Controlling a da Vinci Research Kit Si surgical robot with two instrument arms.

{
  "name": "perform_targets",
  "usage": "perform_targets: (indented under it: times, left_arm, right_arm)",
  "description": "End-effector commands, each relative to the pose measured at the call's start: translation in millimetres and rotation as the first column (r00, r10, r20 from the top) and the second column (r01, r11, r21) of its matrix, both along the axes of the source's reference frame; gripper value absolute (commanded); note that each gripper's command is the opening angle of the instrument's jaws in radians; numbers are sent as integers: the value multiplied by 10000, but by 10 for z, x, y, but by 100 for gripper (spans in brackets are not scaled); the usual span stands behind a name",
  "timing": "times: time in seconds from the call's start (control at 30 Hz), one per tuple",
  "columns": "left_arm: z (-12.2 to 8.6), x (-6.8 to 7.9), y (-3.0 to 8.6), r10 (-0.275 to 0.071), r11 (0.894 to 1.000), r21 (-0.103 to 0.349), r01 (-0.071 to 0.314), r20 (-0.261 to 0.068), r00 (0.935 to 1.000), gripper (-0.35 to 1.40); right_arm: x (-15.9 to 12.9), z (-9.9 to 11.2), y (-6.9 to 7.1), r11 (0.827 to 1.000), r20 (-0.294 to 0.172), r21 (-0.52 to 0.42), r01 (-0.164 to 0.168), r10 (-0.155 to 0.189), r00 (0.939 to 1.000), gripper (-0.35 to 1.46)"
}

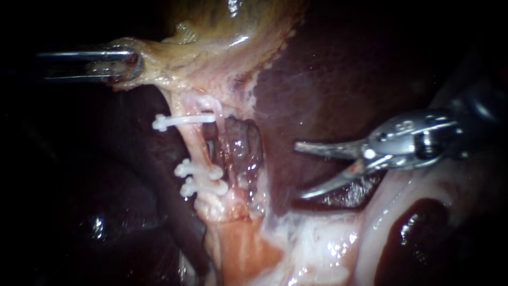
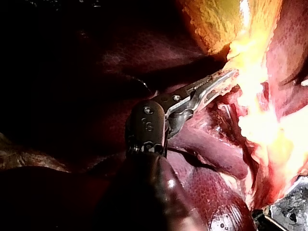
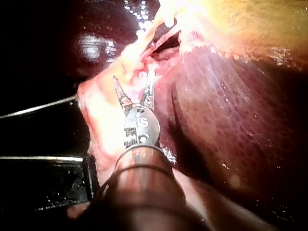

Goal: Go to the cutting position left tube

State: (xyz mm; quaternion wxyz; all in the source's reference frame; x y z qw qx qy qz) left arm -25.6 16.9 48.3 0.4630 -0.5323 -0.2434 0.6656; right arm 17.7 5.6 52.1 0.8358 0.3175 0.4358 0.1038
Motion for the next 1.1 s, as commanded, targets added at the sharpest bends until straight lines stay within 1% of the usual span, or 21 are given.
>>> perform_targets:
  times: [0.03,0.07,0.13,0.2,0.23,0.33,0.43,0.67,0.8,0.87,1.0,1.1]
  left_arm:
    - [0,0,0,-4,10000,-4,4,-12,10000,-35]
    - [0,0,0,-5,10000,-5,5,-13,10000,-35]
    - [0,0,0,-5,10000,-6,5,-14,10000,-35]
    - [0,0,0,-5,10000,-6,5,-14,10000,-35]
    - [0,0,0,-5,10000,-6,5,-14,10000,-35]
    - [0,0,0,-6,10000,-6,6,-14,10000,-35]
    - [0,-1,0,-8,10000,-6,8,-15,10000,-35]
    - [0,-1,-1,-10,10000,-7,10,-17,10000,-35]
    - [0,-1,-1,-12,10000,-9,12,-19,10000,-35]
    - [0,-1,-1,-13,10000,-10,13,-20,10000,-35]
    - [0,-1,-1,-15,10000,-10,15,-21,10000,-35]
    - [0,-2,-1,-17,10000,-10,17,-23,10000,-35]
  right_arm:
    - [8,2,0,9998,-79,215,-28,29,10000,145]
    - [16,4,0,9989,-250,473,-50,62,9997,145]
    - [30,6,1,9969,-444,773,-149,184,9988,145]
    - [41,9,2,9956,-454,879,-332,373,9983,145]
    - [44,10,2,9958,-464,860,-322,363,9983,145]
    - [59,17,3,9950,-418,932,-353,393,9984,145]
    - [67,28,3,9942,-335,985,-435,470,9983,145]
    - [73,67,1,9910,-96,1177,-638,654,9978,141]
    - [77,86,0,9895,9,1248,-730,735,9973,141]
    - [81,92,-1,9896,6,1209,-782,787,9969,143]
    - [95,99,-1,9895,-2,1239,-738,744,9972,143]
    - [110,102,0,9892,-17,1293,-689,697,9976,143]
